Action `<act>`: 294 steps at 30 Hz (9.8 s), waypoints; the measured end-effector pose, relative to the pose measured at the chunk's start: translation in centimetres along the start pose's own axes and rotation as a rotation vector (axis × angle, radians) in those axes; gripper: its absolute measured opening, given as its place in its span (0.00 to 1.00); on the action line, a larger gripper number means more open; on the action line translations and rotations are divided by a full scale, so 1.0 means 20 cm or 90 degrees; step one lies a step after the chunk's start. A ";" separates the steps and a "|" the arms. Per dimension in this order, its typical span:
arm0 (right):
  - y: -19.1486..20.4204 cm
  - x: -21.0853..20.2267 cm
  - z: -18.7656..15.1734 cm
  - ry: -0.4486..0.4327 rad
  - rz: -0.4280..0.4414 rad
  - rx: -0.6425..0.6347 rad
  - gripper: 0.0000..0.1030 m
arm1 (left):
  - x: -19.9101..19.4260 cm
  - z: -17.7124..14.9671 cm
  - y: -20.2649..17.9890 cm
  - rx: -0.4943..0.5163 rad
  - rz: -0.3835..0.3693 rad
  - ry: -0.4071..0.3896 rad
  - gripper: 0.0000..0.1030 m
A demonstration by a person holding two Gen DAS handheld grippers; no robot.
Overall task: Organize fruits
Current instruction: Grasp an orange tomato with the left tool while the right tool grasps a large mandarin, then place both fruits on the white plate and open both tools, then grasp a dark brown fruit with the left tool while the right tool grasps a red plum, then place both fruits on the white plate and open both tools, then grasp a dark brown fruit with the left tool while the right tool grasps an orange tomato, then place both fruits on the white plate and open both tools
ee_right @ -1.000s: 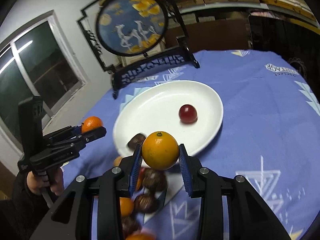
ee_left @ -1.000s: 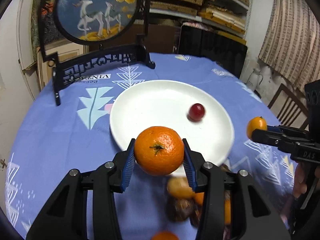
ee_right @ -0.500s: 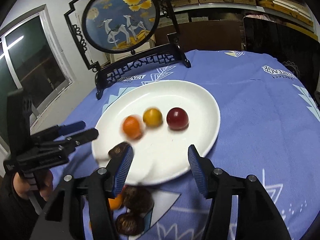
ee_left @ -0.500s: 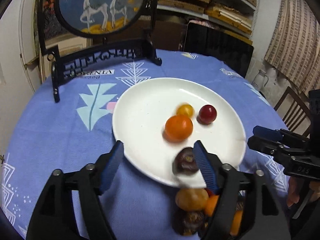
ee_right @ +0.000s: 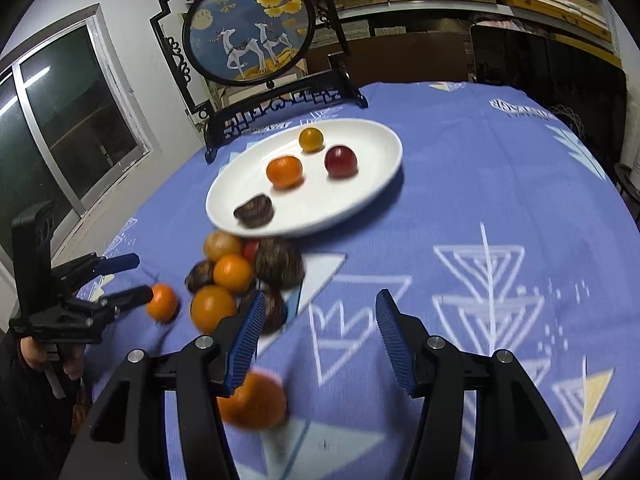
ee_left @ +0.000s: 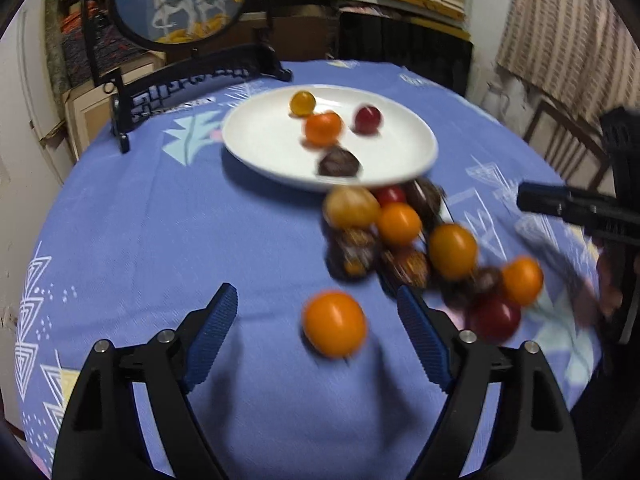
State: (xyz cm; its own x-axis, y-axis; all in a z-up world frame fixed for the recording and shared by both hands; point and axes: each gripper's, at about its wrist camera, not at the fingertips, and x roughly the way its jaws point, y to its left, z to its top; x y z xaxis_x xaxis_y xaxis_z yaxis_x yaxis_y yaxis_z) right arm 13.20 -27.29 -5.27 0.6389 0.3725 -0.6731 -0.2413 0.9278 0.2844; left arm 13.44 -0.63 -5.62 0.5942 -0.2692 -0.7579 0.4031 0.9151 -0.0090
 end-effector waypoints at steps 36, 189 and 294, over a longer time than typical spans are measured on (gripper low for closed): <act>0.16 0.01 -0.24 0.052 0.095 -0.043 0.44 | 0.05 -0.11 0.03 -0.086 -0.024 -0.026 0.36; 0.32 0.15 -0.07 0.092 0.048 -0.129 0.58 | -0.03 0.04 -0.05 0.000 -0.024 -0.018 0.78; -0.03 0.18 0.12 -0.008 0.079 0.039 0.50 | 0.22 0.10 -0.06 0.057 -0.014 0.047 0.68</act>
State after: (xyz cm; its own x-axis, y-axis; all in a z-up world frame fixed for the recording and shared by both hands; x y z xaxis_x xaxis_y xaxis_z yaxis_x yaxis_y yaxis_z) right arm 17.41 -26.52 -6.17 0.6161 0.4838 -0.6216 -0.2745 0.8715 0.4063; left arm 17.03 -3.52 -7.70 0.5328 -0.2625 -0.8045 0.4781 0.8778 0.0302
